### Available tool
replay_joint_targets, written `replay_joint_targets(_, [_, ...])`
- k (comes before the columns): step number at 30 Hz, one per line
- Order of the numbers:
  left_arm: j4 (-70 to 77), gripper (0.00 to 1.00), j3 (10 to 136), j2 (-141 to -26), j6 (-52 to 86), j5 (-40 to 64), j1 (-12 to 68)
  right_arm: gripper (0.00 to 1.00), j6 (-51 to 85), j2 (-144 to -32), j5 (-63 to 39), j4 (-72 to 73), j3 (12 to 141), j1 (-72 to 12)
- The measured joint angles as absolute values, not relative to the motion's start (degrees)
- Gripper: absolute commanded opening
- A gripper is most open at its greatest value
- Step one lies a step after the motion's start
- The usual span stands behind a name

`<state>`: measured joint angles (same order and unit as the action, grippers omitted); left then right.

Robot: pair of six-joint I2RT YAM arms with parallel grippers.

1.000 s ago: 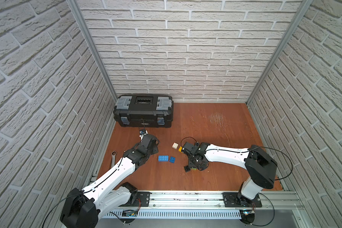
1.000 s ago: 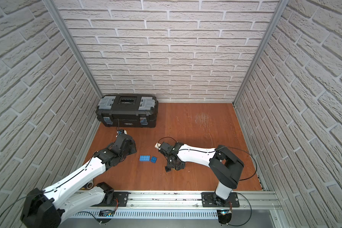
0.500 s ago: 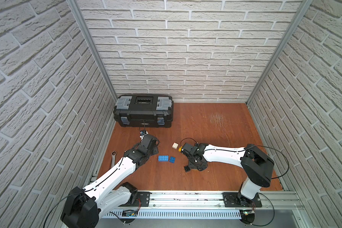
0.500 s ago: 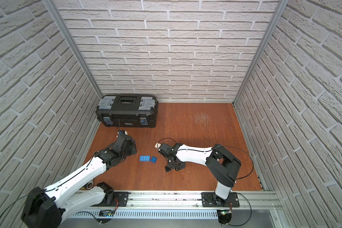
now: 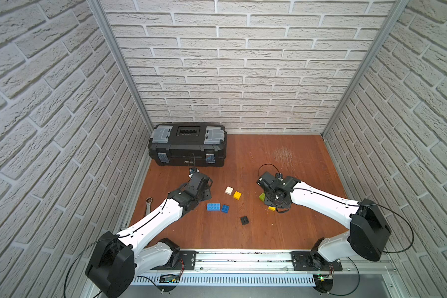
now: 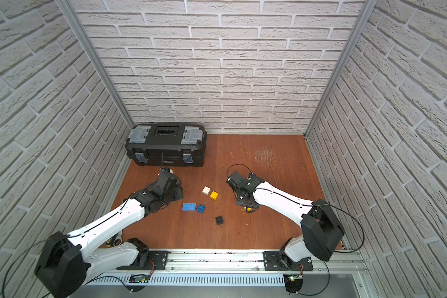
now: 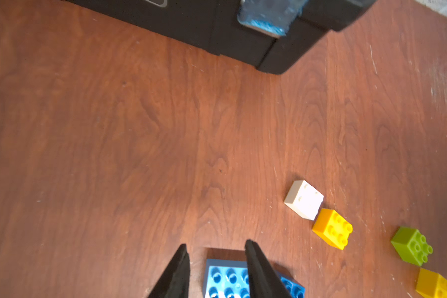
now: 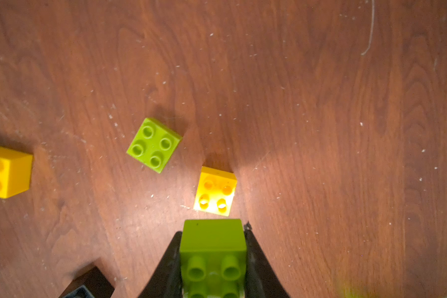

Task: Assemble the number 4 with lego
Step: Pick up the lego brick from the center of the board, then assemble the lego brick with the lego brick.

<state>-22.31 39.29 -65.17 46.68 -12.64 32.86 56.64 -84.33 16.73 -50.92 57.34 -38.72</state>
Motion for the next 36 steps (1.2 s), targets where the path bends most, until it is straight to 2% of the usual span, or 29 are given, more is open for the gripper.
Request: replay_joint_targets(36, [-20.99, 0.39, 40.12, -70.04, 44.86, -7.79, 34.17, 0.02, 66.48, -91.46, 14.33, -46.65, 55.77, -35.94])
